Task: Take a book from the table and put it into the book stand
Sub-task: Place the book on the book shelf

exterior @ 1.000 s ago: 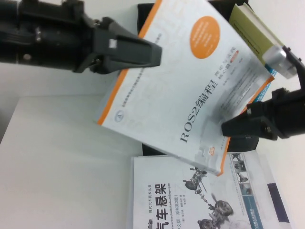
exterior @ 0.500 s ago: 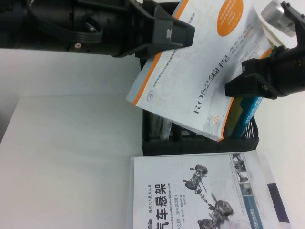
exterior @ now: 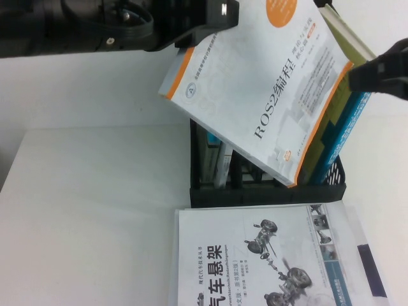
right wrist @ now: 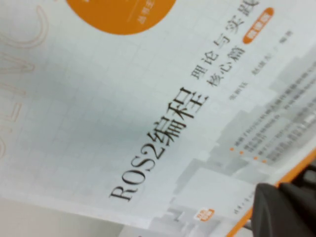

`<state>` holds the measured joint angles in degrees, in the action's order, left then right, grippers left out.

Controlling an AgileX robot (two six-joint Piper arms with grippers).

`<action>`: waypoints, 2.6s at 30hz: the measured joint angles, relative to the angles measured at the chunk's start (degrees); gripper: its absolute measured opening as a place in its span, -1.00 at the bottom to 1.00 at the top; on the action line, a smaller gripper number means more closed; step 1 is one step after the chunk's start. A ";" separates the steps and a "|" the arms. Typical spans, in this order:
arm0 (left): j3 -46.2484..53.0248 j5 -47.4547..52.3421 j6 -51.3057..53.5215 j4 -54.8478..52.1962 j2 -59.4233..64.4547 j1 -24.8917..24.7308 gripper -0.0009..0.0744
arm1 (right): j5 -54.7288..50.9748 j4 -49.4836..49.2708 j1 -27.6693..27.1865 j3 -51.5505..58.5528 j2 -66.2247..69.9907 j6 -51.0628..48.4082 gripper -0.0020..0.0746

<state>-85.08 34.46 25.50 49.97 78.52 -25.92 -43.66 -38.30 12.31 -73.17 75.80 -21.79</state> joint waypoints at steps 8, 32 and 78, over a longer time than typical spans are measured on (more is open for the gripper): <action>0.00 -7.10 -1.73 -0.62 2.17 -3.05 -0.70 | -2.84 16.07 0.00 0.00 -8.03 13.31 -0.95; -2.96 -8.25 -47.43 -53.65 4.57 -10.90 -0.70 | -8.15 21.72 0.00 0.22 -8.56 18.77 -0.95; -16.10 -14.87 -76.23 -85.34 19.32 -11.25 -0.70 | -0.13 -8.84 0.00 6.14 1.55 -7.31 -0.95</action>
<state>-101.18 19.59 -50.73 -35.37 97.84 -37.17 -43.78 -47.14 12.31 -67.02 77.35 -29.10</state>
